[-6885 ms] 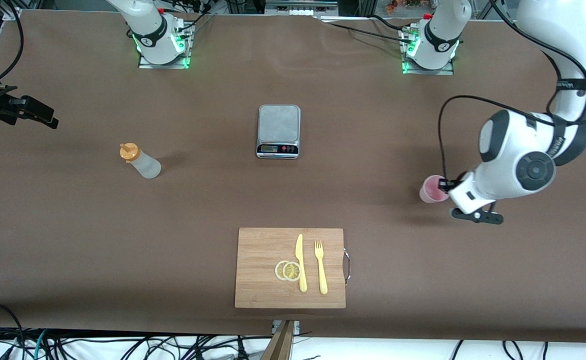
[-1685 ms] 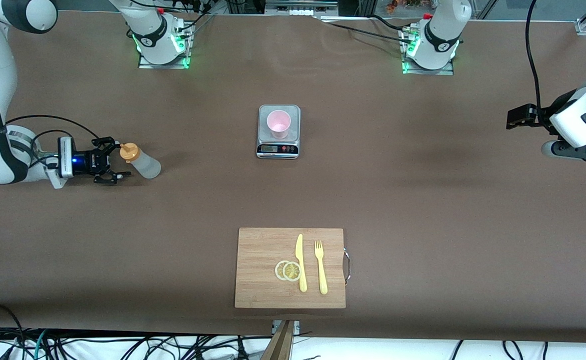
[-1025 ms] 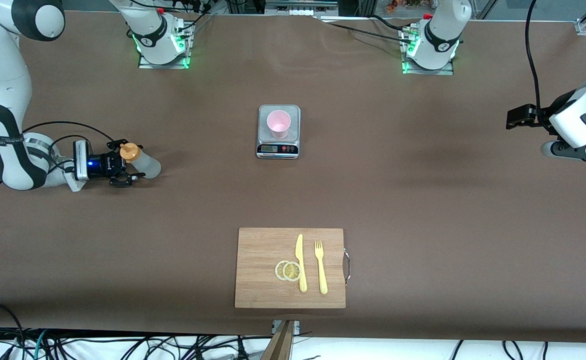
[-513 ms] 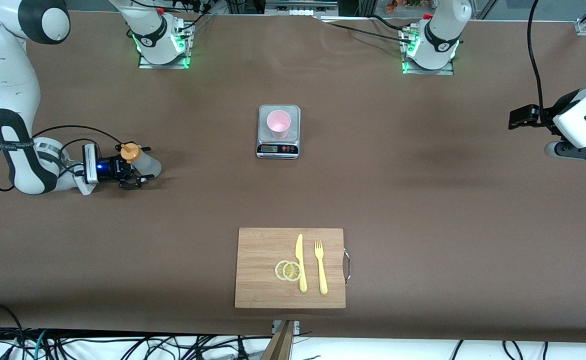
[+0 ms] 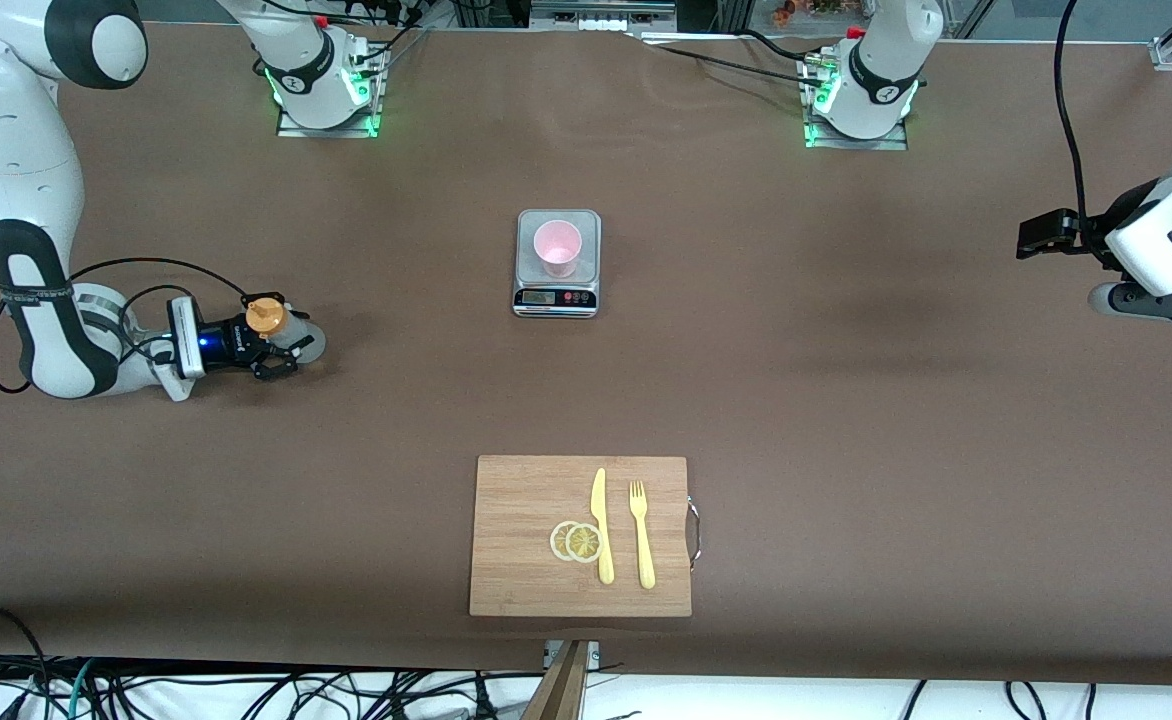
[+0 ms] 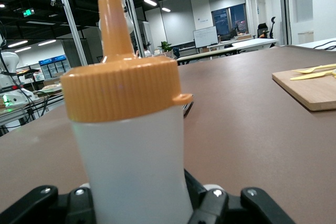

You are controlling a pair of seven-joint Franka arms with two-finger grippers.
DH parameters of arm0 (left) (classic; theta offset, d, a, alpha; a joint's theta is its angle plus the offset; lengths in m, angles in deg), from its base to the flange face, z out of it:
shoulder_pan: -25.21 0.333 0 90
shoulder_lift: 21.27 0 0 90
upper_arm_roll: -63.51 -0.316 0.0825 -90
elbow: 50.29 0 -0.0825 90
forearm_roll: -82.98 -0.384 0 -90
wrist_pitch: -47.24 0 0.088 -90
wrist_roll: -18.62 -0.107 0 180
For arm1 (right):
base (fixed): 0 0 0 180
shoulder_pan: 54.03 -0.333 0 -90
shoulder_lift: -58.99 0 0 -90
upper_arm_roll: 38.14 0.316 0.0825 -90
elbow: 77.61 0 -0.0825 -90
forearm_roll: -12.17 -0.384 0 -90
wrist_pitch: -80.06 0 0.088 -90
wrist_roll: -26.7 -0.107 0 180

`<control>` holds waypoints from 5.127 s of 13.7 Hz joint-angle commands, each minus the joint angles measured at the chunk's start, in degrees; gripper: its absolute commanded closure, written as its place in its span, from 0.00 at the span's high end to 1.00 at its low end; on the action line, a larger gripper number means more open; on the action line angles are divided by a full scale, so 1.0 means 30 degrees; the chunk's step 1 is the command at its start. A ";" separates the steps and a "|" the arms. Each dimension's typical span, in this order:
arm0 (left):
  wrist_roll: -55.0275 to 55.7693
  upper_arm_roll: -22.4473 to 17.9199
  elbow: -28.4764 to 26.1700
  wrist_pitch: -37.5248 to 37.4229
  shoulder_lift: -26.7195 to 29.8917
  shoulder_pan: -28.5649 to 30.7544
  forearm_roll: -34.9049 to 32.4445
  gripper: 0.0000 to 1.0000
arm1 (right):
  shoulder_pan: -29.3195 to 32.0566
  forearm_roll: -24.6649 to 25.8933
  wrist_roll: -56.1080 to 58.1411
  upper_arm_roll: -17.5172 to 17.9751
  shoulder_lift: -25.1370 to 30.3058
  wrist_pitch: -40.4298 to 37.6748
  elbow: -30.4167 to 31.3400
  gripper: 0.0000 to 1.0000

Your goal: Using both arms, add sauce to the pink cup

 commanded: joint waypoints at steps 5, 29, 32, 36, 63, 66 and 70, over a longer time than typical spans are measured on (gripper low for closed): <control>-0.0467 0.0076 0.0080 -0.0158 0.0075 0.0002 -0.0599 1.00 | -0.3179 0.4568 -0.7557 0.0171 0.2680 0.1990 -0.1717 0.00; -0.0497 0.0076 0.0080 -0.0158 0.0075 0.0032 -0.0570 1.00 | -1.4288 2.3325 -3.0157 0.6382 0.6497 0.3492 -0.1981 0.00; -0.0497 0.0076 0.0080 -0.0158 0.0075 0.0032 -0.0570 1.00 | -1.4435 2.4059 -3.0309 0.6763 0.6468 0.3344 -0.1981 0.00; -0.0497 0.0076 0.0080 -0.0158 0.0075 0.0032 -0.0570 1.00 | -1.5107 2.4877 -3.1098 0.7025 0.6497 0.2904 -0.2098 0.00; -0.0497 0.0076 0.0080 -0.0158 0.0075 0.0032 -0.0540 1.00 | -0.3220 0.6466 -1.1545 0.3926 0.5154 0.5078 -0.1278 0.00; -0.0497 0.0076 0.0080 -0.0158 0.0075 0.0002 -0.0540 1.00 | -0.2573 0.2189 -0.7556 0.1905 0.3455 0.3261 -0.1103 0.00; -0.0497 0.0076 0.0080 -0.0158 0.0075 0.0002 -0.0540 1.00 | -0.1781 -0.0955 -0.4942 0.0234 0.2164 0.1238 -0.0399 0.00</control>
